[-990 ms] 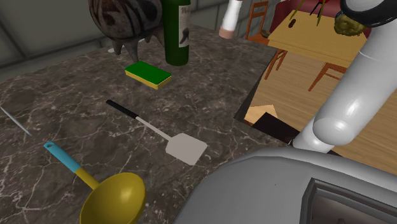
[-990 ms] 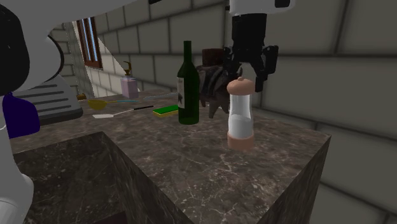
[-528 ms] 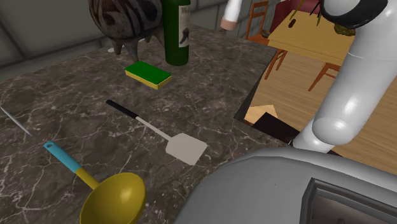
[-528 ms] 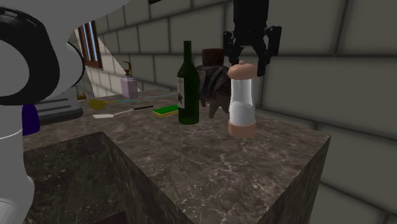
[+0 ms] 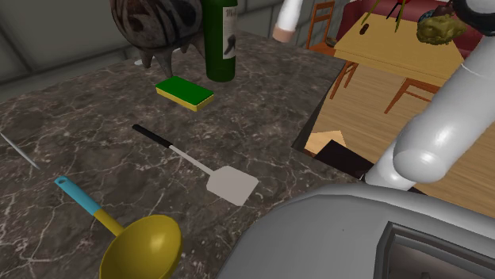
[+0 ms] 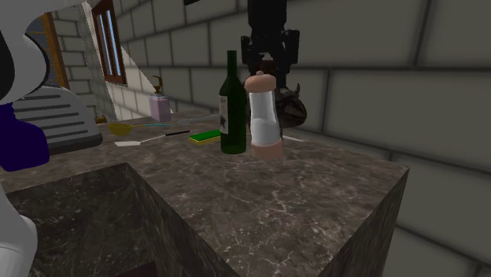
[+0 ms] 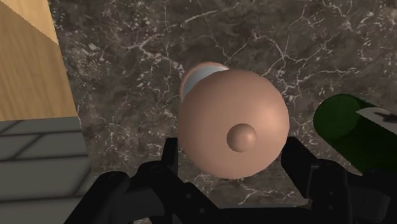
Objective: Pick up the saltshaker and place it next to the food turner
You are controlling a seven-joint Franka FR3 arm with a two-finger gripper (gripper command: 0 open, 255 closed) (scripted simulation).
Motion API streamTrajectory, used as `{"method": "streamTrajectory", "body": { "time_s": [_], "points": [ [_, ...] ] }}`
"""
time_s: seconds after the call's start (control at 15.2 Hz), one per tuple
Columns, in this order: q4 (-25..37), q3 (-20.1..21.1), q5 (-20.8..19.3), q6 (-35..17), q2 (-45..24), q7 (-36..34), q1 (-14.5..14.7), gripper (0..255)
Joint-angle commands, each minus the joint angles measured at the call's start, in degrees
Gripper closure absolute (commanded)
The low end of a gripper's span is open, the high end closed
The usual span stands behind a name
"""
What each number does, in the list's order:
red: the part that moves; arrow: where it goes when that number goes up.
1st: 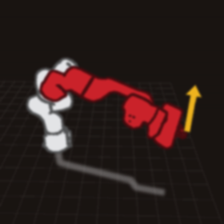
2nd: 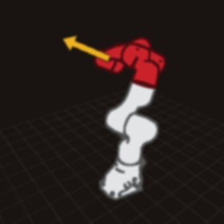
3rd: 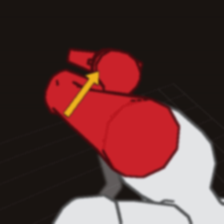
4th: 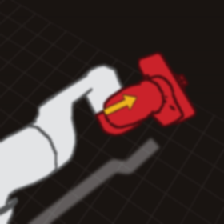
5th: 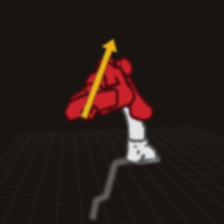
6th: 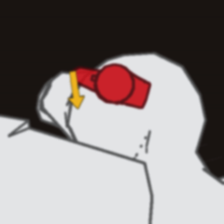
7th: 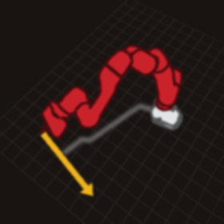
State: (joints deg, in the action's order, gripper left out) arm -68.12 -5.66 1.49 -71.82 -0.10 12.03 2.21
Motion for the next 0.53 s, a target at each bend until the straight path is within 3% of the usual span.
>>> {"method": "streamTrajectory", "body": {
  "time_s": [0.0,0.46],
  "points": [
    [-3.5,1.2,-0.4,-0.6,3.0,-2.4,1.2,255],
    [-13.6,6.8,-0.6,-1.9,12.0,-11.8,5.2,255]
  ]
}}
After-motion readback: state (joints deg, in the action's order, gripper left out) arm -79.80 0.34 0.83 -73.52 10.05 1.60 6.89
